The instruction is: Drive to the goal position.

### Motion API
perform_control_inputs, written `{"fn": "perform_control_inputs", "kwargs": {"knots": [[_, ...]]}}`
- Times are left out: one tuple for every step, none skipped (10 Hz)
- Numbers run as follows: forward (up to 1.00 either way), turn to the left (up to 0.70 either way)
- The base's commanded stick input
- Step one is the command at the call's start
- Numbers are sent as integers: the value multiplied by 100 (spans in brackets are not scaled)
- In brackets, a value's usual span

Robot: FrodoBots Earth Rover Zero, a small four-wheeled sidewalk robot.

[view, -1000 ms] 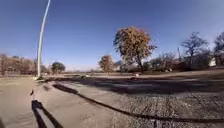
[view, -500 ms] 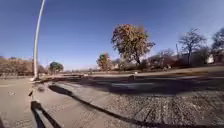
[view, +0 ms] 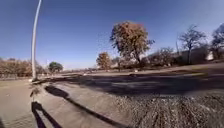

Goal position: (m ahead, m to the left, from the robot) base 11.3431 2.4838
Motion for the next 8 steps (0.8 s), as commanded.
{"fn": "perform_control_inputs", "kwargs": {"knots": [[50,0],[50,0],[50,0],[50,0],[50,0],[50,0],[50,0],[50,0]]}}
